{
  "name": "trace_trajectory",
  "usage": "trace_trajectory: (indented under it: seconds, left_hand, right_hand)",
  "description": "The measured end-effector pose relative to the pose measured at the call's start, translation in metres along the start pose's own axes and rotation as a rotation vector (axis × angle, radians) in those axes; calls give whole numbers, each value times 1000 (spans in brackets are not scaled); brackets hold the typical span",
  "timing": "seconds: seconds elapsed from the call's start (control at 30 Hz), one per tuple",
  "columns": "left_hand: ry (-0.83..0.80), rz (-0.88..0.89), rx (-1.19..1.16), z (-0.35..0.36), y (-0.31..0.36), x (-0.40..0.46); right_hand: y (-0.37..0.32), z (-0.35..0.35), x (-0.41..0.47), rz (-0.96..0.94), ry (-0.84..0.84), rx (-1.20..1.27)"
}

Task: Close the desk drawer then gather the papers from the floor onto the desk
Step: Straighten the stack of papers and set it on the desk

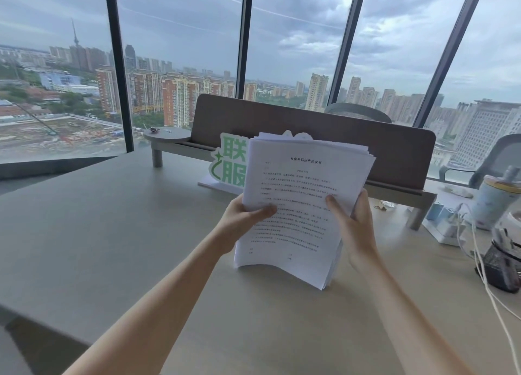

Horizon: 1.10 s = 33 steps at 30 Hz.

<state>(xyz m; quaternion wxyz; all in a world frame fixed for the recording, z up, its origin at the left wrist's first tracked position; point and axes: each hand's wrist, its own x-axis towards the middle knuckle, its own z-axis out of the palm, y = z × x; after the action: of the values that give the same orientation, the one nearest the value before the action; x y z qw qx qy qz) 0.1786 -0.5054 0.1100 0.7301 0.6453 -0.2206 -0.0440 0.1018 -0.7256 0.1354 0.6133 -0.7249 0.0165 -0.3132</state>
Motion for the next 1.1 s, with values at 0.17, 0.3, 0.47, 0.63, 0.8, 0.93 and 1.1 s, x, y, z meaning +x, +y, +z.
trace_trajectory:
  seconds: [0.17,0.3,0.47,0.63,0.8,0.93,1.1]
  left_hand:
    - [32,-2,1,6,-9,1]
    - [77,47,11,15,7,5]
    - [10,35,-9,-2,16,8]
    - [-27,-50,-34,-7,-21,-3]
    - [74,-63,4,3,-28,-2]
    - [135,1,-15,4,-17,6]
    - [143,-79,2,-3,-46,-2]
  right_hand:
    - [15,4,-8,32,13,7]
    - [6,6,0,-21,12,-17]
    - [-6,2,7,-67,29,-11]
    - [21,8,-5,20,4,-7]
    - [35,10,-10,0,-15,-62]
    - [29,13,-5,-41,15,-47]
    - [59,27,-23,53,-18,-77]
